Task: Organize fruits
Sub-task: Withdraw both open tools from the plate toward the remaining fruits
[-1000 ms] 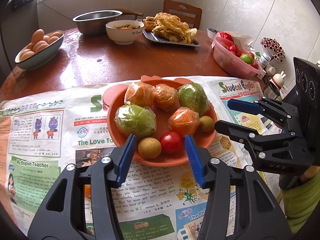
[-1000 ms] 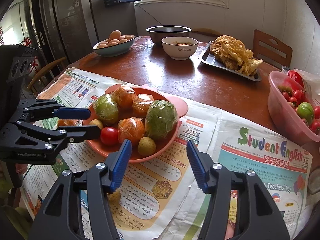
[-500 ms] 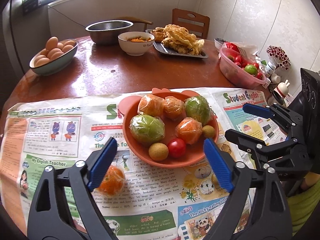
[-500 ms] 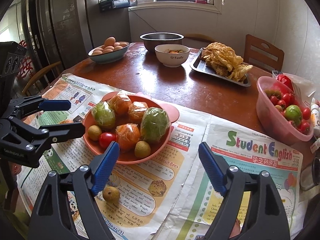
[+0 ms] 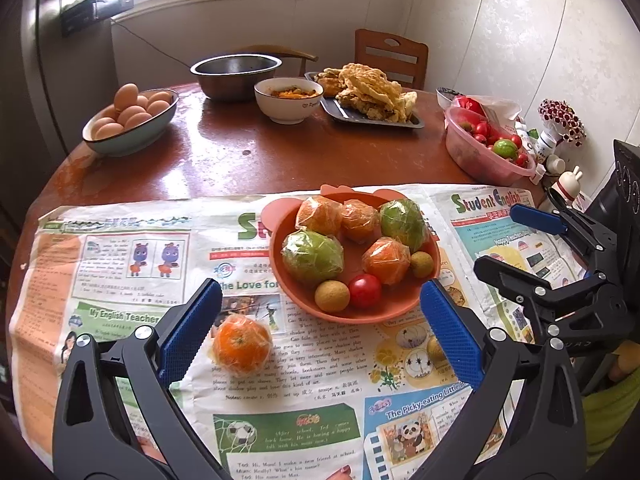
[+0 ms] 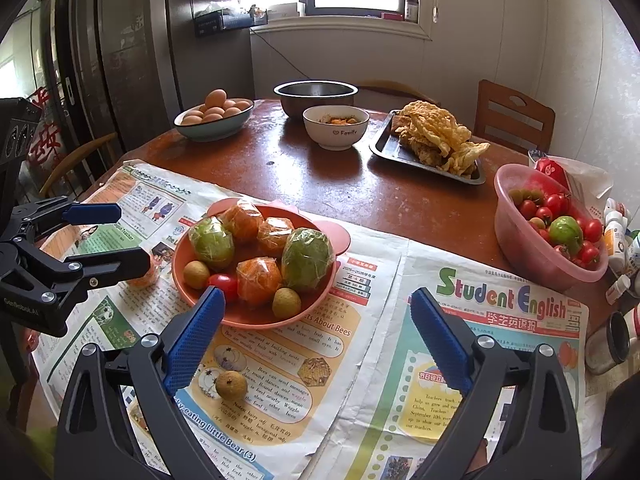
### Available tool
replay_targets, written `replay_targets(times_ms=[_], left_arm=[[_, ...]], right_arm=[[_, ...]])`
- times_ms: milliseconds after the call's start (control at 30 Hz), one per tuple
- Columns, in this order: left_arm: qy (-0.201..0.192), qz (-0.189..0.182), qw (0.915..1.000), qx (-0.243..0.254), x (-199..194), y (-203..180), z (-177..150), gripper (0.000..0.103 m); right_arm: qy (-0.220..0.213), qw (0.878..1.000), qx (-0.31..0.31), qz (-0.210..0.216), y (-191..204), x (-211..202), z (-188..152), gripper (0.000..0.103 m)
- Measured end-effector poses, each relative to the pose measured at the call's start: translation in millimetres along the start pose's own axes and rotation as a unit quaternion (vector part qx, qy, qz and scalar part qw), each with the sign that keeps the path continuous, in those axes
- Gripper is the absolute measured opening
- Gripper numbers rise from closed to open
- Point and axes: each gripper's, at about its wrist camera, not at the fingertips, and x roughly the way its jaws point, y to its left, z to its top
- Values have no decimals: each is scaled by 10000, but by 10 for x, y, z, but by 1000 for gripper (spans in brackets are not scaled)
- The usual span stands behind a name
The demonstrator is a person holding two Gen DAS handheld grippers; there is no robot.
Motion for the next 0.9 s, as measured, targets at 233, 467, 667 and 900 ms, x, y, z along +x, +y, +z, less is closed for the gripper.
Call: replay_targets(times_ms=[233, 467, 667, 900], left_arm=[[-46, 84, 9999, -38, -106, 55, -49, 93], [-71, 163, 9998, -76, -194, 116, -111, 93], [-27, 237, 9996, -156, -231, 207, -207, 93], [159, 400, 9990, -108, -176, 270, -377, 93]], right_arm=[[-51, 10000, -9, -17, 54, -86, -22, 95], [-89, 10000, -25, -19, 121, -163, -59, 95], [-72, 10000, -35, 25, 182, -204, -129, 96], [-10, 10000, -25, 55, 237, -191, -228, 96]])
